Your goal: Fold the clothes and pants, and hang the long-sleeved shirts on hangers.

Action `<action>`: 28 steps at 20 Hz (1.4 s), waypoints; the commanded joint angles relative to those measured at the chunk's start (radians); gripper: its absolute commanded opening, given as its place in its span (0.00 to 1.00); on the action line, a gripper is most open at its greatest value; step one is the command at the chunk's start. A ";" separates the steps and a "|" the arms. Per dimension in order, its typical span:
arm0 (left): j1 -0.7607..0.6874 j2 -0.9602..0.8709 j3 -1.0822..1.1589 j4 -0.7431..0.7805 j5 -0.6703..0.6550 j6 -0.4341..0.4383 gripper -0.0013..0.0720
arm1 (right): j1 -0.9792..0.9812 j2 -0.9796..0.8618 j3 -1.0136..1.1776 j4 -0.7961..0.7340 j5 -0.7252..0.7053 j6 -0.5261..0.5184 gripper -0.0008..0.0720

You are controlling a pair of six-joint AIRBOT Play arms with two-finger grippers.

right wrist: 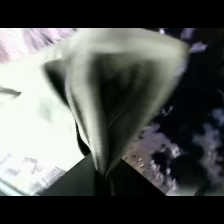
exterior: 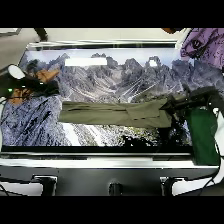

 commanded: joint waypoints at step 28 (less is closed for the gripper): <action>-0.839 -0.624 0.398 -0.774 0.512 -0.152 0.04 | 0.004 0.215 0.540 -0.278 -0.380 0.385 0.05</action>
